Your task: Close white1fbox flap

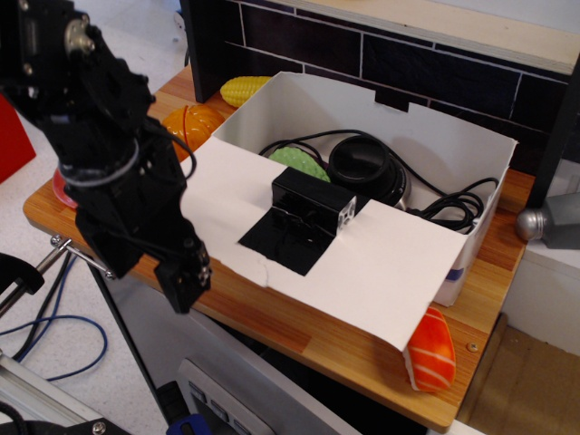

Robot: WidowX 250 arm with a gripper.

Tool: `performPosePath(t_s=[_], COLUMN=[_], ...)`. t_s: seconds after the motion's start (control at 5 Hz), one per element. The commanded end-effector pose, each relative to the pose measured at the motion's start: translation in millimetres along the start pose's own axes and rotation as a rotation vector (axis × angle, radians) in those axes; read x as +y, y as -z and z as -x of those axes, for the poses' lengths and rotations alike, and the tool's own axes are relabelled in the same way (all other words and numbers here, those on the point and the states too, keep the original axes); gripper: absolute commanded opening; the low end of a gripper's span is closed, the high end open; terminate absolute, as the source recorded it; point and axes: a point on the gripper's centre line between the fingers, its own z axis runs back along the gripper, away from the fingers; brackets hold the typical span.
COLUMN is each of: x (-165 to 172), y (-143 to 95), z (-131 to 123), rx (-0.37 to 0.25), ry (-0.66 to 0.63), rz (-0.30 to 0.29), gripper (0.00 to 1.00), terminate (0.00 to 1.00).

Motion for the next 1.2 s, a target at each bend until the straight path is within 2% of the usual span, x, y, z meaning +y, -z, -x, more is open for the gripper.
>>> performPosePath(t_s=[0.0,0.4,0.6,1.0], x=[1,-11,-25,-35], y=[-22,-53,-61,-43], z=[-27,-54,-64,-112], rx=[-0.033,0.011,-0.007,-0.017], ry=[0.025,0.012,0.022,0.052], rz=[-0.025,-0.039,-0.077,-0.081], gripper=[1.00,1.00,1.00,1.00], terminate=[0.00,0.00,0.00,0.00])
